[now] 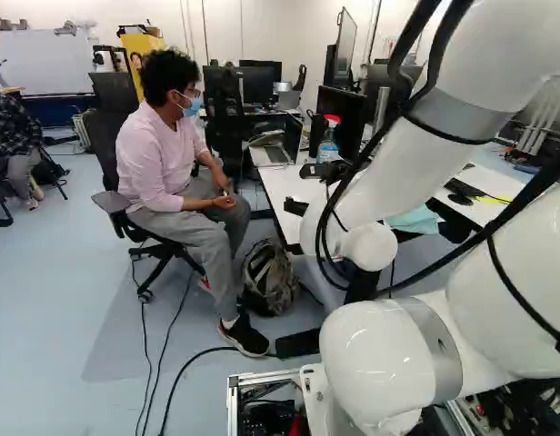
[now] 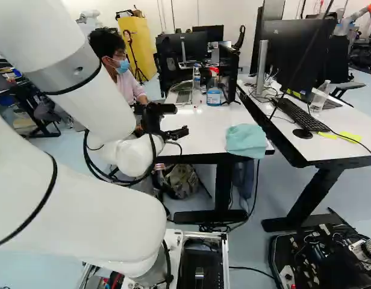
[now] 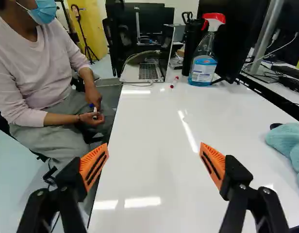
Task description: Clean the table with the green towel
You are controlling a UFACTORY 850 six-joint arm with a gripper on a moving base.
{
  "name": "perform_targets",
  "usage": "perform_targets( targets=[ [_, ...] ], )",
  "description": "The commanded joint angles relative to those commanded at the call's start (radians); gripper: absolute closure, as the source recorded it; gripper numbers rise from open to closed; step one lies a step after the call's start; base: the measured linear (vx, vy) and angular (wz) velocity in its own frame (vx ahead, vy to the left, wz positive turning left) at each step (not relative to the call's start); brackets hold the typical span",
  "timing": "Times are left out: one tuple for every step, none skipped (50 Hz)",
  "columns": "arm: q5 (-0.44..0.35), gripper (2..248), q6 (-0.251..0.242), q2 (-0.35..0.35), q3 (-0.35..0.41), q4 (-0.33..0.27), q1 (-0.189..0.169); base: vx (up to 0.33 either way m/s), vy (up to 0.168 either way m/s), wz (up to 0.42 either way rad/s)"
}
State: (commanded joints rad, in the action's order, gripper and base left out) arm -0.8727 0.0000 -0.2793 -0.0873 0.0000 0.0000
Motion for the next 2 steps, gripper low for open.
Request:
perform_targets(
  targets=[
    [0.000,3,0.000,0.000,0.000,0.000,0.000,0.000,0.000,0.000],
    [0.000,3,0.000,0.000,0.000,0.000,0.000,0.000,0.000,0.000]
  ],
)
